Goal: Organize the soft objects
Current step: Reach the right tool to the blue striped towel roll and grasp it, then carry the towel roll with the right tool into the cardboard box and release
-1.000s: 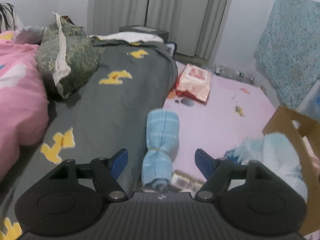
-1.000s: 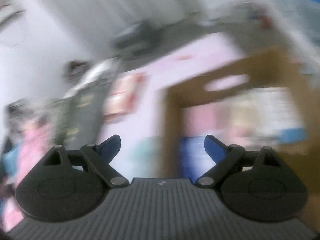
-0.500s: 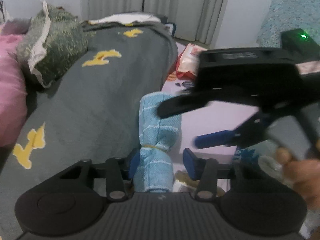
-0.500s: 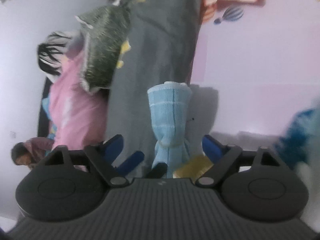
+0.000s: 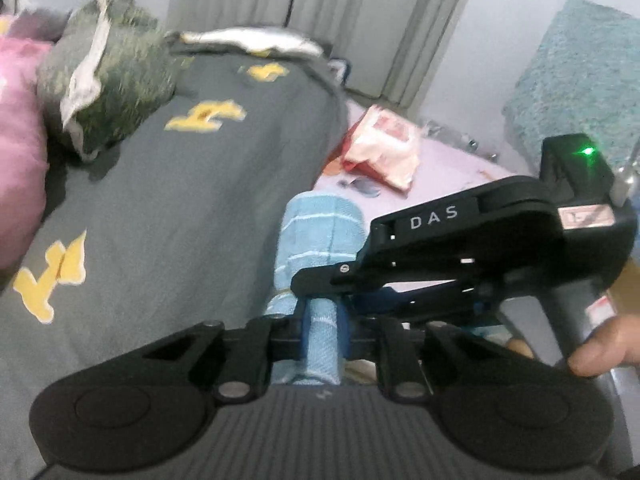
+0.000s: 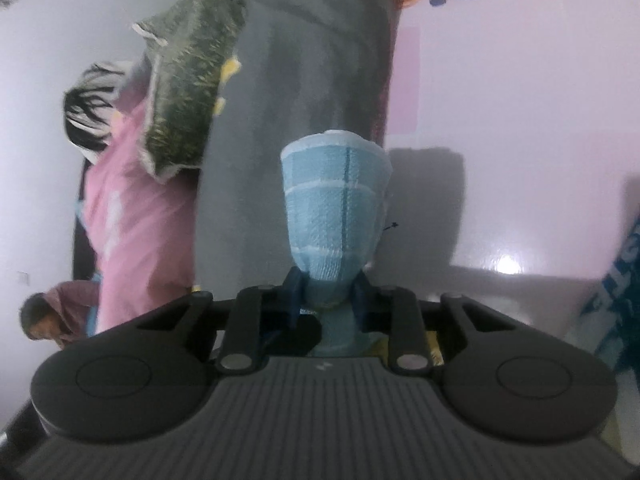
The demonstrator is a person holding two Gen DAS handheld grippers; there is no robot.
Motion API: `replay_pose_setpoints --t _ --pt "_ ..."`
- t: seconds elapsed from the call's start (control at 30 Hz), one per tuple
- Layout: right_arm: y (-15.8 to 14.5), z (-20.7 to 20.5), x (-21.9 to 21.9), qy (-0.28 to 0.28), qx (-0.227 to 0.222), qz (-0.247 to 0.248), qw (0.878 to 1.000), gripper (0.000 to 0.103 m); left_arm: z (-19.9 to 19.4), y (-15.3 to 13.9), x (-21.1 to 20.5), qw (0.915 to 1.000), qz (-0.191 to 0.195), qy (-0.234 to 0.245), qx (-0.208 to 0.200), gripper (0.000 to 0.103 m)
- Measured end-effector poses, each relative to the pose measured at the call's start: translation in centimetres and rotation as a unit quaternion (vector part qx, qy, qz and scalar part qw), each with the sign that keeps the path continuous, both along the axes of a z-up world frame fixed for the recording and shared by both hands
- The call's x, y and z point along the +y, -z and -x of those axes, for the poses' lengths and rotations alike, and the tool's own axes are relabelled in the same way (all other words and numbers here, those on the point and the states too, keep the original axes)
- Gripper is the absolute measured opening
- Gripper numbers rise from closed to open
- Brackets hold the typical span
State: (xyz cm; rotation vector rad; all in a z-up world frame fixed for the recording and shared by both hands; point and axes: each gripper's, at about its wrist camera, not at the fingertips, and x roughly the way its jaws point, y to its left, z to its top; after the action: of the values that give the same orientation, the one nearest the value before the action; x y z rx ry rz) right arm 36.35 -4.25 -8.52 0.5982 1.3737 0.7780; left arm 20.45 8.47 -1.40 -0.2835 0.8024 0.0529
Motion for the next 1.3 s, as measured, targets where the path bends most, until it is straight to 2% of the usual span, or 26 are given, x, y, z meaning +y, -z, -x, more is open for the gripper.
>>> replay_pose_setpoints --t 0.17,0.33,0.47,0.57,0.63,0.73,0.83,0.9,1.1,1.17,1.23,1.3 --pt "-3.2 1.2 -2.7 0.013 -0.022 -0.05 0.998 0.022 1.4 -3.8 -2.6 0.9981 0.008 0.041 -0.044 0.017" --pt "-6.6 2.8 -9.1 0.047 -0.056 -0.073 0.995 0.022 2.8 -6.7 -5.3 0.9899 0.041 0.095 -0.096 0.057" --pt "-9.7 4.2 -17.1 0.091 -0.102 -0.051 0.989 0.022 2.9 -6.7 -6.8 0.9884 0.035 0.111 -0.097 0.064" --pt "-12.2 5.9 -24.3 0.128 -0.154 -0.002 0.98 0.021 2.8 -5.5 -7.1 0.9909 0.032 0.106 -0.077 0.075" --pt "-13.8 7.1 -28.9 0.155 -0.187 0.044 0.969 0.022 3.0 -4.7 -6.9 0.9922 0.033 0.098 -0.07 0.083" --pt "-15.3 8.9 -34.9 0.19 -0.226 0.131 0.946 0.022 3.6 -3.7 -6.2 0.9945 0.032 0.083 -0.056 0.087" --pt "-15.7 10.3 -38.7 0.202 -0.254 0.234 0.916 0.023 3.8 -2.8 -5.1 0.9962 0.045 0.064 -0.037 0.088" --pt "-15.0 10.7 -40.0 0.198 -0.256 0.294 0.899 0.024 4.2 -2.4 -4.3 0.9964 0.059 0.052 -0.03 0.089" --pt "-8.7 9.4 -40.9 0.16 -0.214 0.411 0.871 0.027 6.0 -2.6 -2.7 0.9967 0.066 0.026 -0.038 0.09" --pt "-7.6 9.3 -40.6 0.159 -0.209 0.419 0.869 0.033 6.7 -2.8 -2.2 0.9969 0.061 0.02 -0.047 0.092" --pt "-7.7 9.8 -40.6 0.167 -0.216 0.4 0.875 0.053 7.4 -2.8 -1.7 0.997 0.054 0.01 -0.054 0.092" --pt "-8.5 10.6 -40.5 0.179 -0.229 0.394 0.872 0.058 8.1 -2.7 -1.0 0.9969 0.053 0.0 -0.058 0.092"
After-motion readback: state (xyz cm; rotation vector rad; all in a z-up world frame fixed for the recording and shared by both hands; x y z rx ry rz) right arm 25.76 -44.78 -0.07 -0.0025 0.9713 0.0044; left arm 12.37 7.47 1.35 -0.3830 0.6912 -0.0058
